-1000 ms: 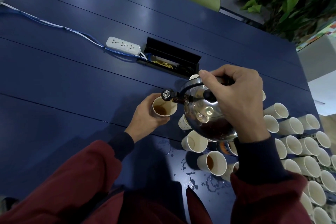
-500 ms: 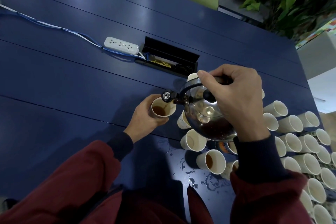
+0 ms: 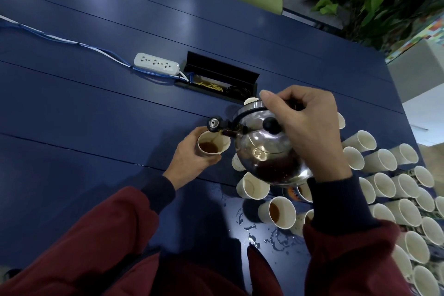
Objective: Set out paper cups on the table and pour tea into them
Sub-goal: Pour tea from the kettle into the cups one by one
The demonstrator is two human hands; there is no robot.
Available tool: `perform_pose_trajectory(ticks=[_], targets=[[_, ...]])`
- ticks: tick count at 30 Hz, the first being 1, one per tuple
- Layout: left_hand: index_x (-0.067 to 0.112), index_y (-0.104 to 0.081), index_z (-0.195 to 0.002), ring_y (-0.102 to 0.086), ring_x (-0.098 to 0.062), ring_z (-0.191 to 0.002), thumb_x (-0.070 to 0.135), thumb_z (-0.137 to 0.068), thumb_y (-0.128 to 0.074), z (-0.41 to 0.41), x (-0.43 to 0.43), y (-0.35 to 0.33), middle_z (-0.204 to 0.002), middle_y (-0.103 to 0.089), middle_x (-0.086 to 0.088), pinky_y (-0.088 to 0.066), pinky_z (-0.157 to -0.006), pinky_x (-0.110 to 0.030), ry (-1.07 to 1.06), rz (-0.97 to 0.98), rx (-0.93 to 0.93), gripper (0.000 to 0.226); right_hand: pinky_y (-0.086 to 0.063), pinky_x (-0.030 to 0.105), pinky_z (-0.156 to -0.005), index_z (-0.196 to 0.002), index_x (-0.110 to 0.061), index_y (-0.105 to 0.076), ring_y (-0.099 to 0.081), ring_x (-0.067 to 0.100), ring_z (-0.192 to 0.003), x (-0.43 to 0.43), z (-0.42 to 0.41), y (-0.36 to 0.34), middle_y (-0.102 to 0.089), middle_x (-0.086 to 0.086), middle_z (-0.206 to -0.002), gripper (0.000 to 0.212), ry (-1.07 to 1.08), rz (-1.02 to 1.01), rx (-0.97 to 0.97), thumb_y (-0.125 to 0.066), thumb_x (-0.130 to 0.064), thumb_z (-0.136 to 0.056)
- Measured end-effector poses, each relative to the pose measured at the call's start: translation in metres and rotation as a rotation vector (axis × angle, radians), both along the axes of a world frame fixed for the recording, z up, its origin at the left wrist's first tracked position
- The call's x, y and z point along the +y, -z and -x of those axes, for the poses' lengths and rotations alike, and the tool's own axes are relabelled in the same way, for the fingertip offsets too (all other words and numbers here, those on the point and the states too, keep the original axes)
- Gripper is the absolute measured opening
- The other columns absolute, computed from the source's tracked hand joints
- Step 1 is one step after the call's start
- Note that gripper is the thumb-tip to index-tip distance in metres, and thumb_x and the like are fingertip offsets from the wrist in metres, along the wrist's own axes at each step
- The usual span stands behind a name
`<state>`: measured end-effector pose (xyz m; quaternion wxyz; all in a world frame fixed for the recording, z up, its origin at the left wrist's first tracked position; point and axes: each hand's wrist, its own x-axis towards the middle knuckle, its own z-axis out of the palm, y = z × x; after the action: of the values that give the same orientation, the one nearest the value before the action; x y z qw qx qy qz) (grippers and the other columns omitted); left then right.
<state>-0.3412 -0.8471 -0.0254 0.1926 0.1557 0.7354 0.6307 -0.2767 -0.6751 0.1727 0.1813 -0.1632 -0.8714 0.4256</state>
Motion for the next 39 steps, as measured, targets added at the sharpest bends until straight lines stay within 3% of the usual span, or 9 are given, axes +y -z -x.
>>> perform_pose_trajectory(ticks=[6, 12, 15, 18, 21, 30, 34, 37, 39], targets=[[0.024, -0.060, -0.120, -0.065, -0.012, -0.103, 0.009, -0.076, -0.082, -0.002, 0.008, 0.000, -0.110, -0.068, 0.006, -0.056, -0.089, -0.033, -0.017, -0.005, 0.003, 0.051, -0.047, 0.039, -0.069, -0.074, 0.005, -0.065, -0.054, 0.026, -0.068, 0.013, -0.013, 0.011, -0.058, 0.035, -0.078, 0.044, 0.093, 0.328, 0.078, -0.074, -0.035, -0.090], [0.024, -0.059, -0.114, -0.061, 0.012, -0.084, 0.003, -0.075, -0.081, 0.012, 0.035, -0.002, -0.101, -0.067, 0.012, -0.046, -0.075, -0.006, -0.050, 0.047, -0.039, 0.050, -0.046, 0.036, -0.069, -0.071, -0.002, -0.064, -0.050, 0.025, -0.068, 0.026, -0.036, 0.005, -0.053, 0.015, -0.070, 0.037, 0.249, 0.477, 0.186, -0.074, -0.033, -0.090], [0.024, -0.061, -0.111, -0.061, 0.004, -0.076, 0.009, -0.073, -0.081, 0.018, 0.058, -0.002, -0.096, -0.068, 0.006, -0.052, -0.072, -0.016, -0.043, 0.056, -0.077, 0.045, -0.046, 0.034, -0.069, -0.070, 0.000, -0.063, -0.047, 0.023, -0.067, 0.037, -0.049, -0.001, -0.051, 0.012, -0.066, 0.039, 0.311, 0.463, 0.221, -0.075, -0.032, -0.090], [0.036, -0.062, -0.104, -0.068, -0.016, -0.091, 0.028, -0.063, -0.081, 0.023, 0.078, 0.004, -0.098, -0.072, 0.004, -0.059, -0.086, -0.039, -0.056, 0.070, -0.106, 0.046, -0.045, 0.025, -0.060, -0.067, -0.009, -0.064, -0.049, 0.013, -0.059, 0.049, -0.061, -0.004, -0.054, -0.002, -0.058, 0.032, 0.342, 0.422, 0.209, -0.074, -0.028, -0.091], [0.051, -0.060, -0.096, -0.068, -0.019, -0.100, 0.038, -0.057, -0.079, 0.027, 0.095, 0.009, -0.101, -0.071, 0.009, -0.055, -0.094, -0.048, -0.073, 0.080, -0.096, 0.045, -0.046, 0.030, -0.063, -0.072, -0.004, -0.067, -0.050, 0.018, -0.064, 0.064, -0.072, -0.006, -0.055, 0.008, -0.065, 0.033, 0.372, 0.406, 0.210, -0.076, -0.030, -0.089], [0.039, -0.054, -0.115, -0.064, -0.022, -0.110, 0.050, -0.051, -0.081, 0.040, 0.108, 0.030, -0.114, -0.069, 0.005, -0.052, -0.098, -0.050, -0.109, 0.212, -0.142, 0.070, -0.043, 0.032, -0.067, -0.064, -0.009, -0.065, -0.049, 0.017, -0.065, 0.092, -0.087, -0.007, -0.052, 0.007, -0.064, 0.035, 0.334, 0.404, 0.160, -0.075, -0.030, -0.090], [0.030, -0.046, -0.130, -0.061, -0.019, -0.113, 0.056, -0.048, -0.087, 0.036, 0.098, 0.031, -0.121, -0.064, 0.005, -0.050, -0.102, -0.049, -0.094, 0.217, -0.234, 0.095, -0.043, 0.026, -0.064, -0.063, -0.016, -0.065, -0.048, 0.009, -0.059, 0.093, -0.085, -0.009, -0.051, -0.006, -0.057, 0.033, 0.312, 0.421, 0.152, -0.075, -0.029, -0.091], [0.021, -0.038, -0.141, -0.050, -0.016, -0.123, 0.052, -0.063, -0.089, 0.025, 0.087, 0.019, -0.135, -0.052, 0.004, -0.044, -0.107, -0.041, -0.104, 0.266, -0.274, 0.098, -0.044, 0.032, -0.066, -0.065, -0.013, -0.067, -0.049, 0.016, -0.064, 0.089, -0.082, -0.008, -0.053, 0.001, -0.061, 0.032, 0.297, 0.429, 0.164, -0.075, -0.032, -0.089], [0.014, -0.041, -0.139, -0.051, -0.016, -0.119, 0.045, -0.073, -0.086, 0.012, 0.079, 0.012, -0.131, -0.052, 0.003, -0.044, -0.100, -0.035, -0.195, 0.313, -0.211, 0.086, -0.043, 0.033, -0.067, -0.064, -0.014, -0.067, -0.049, 0.018, -0.065, 0.085, -0.082, -0.009, -0.053, 0.003, -0.062, 0.032, 0.288, 0.439, 0.165, -0.076, -0.033, -0.089]])
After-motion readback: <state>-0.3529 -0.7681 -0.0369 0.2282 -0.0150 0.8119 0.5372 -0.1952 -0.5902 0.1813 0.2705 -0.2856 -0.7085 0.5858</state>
